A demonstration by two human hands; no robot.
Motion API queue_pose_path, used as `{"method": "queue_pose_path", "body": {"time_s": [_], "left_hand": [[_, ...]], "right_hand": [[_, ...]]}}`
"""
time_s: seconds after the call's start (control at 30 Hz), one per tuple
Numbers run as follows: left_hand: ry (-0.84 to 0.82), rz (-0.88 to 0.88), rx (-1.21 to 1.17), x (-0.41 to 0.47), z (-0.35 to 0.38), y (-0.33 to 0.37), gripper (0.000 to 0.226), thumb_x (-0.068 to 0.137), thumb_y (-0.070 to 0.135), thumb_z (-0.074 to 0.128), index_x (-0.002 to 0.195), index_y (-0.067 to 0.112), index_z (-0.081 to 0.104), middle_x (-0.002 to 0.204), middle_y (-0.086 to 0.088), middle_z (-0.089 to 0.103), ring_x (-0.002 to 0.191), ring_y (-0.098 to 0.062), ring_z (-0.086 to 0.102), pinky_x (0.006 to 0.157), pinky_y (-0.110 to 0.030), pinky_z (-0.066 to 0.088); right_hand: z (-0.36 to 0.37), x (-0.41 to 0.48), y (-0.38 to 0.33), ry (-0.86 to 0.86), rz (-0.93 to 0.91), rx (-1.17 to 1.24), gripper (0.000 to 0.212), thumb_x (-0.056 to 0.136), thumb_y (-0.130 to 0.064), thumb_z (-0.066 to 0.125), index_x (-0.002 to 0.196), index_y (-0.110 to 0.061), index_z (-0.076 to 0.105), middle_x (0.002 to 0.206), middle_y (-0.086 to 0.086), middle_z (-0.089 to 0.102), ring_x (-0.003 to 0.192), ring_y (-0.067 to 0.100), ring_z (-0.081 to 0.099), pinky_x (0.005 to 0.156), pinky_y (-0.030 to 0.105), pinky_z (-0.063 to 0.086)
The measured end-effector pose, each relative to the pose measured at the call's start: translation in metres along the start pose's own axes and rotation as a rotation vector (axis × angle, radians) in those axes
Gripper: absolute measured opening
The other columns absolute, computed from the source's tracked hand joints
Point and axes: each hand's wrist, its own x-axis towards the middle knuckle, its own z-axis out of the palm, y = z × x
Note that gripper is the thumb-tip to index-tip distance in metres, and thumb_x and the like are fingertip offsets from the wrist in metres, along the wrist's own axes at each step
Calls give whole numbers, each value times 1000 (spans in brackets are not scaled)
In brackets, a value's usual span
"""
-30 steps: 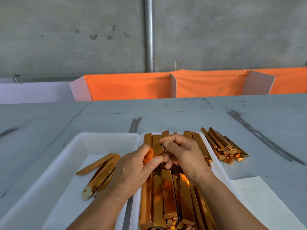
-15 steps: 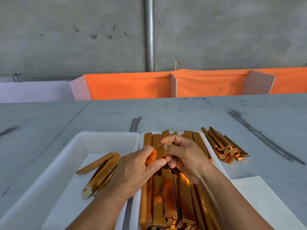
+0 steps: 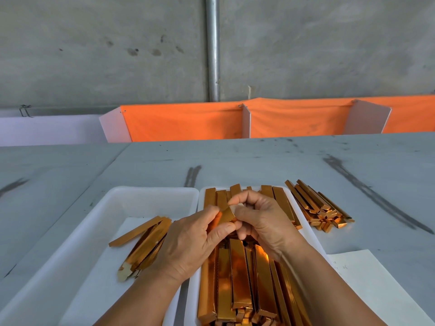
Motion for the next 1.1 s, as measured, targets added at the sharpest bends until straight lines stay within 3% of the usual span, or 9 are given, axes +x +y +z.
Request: {"method": "queue_pose_path", "body": {"time_s": [0.23, 0.53, 0.67, 0.8, 1.0, 1.1], "left_hand": [[10, 5, 46, 1, 1, 0, 36, 86, 78, 32, 83, 42, 31, 54, 13, 32, 51, -5, 43, 45, -12, 27], [8, -3, 86, 1, 1, 1, 46, 84, 80, 29, 84, 36, 41, 55, 14, 31, 49, -2, 43, 44, -12, 30], [8, -21, 58, 0, 0, 0, 39, 84, 81, 26, 84, 43, 30, 56, 14, 35, 50, -2, 42, 46, -11, 25], [3, -27, 60, 0, 0, 0, 37, 86, 78, 27, 84, 41, 31, 57, 16, 36, 50, -2, 42, 46, -11, 25], [-5, -41, 56, 1, -1, -1, 45, 84, 78, 27, 88, 35, 40, 59, 16, 38, 52, 0, 44, 48, -10, 28], [2, -58, 41, 1, -1, -2, 48, 84, 76, 29, 91, 32, 44, 60, 15, 39, 53, -2, 44, 50, -11, 28]], "right_hand": [[0, 1, 3, 32, -21, -61, 25, 91, 0, 64, 80, -20, 74, 58, 9, 63, 41, 14, 52, 45, 23, 48], [-1, 0, 3, 89, 17, -122, 9, 94, -3, 62, 95, -8, 70, 61, 12, 62, 43, 16, 52, 47, 23, 48], [1, 1, 0, 134, 72, 62, 21, 103, -14, 48, 105, -1, 64, 70, 19, 63, 44, 21, 55, 46, 26, 52], [0, 1, -2, 147, 116, 240, 29, 104, -11, 41, 101, 6, 63, 67, 21, 64, 47, 23, 62, 44, 27, 55], [0, 1, -1, 79, 149, 261, 19, 92, -14, 60, 93, -2, 74, 66, 18, 64, 49, 18, 62, 47, 22, 55], [1, 1, 0, 51, 137, 325, 29, 83, -25, 62, 94, -2, 77, 69, 16, 65, 53, 17, 63, 50, 23, 56]]}}
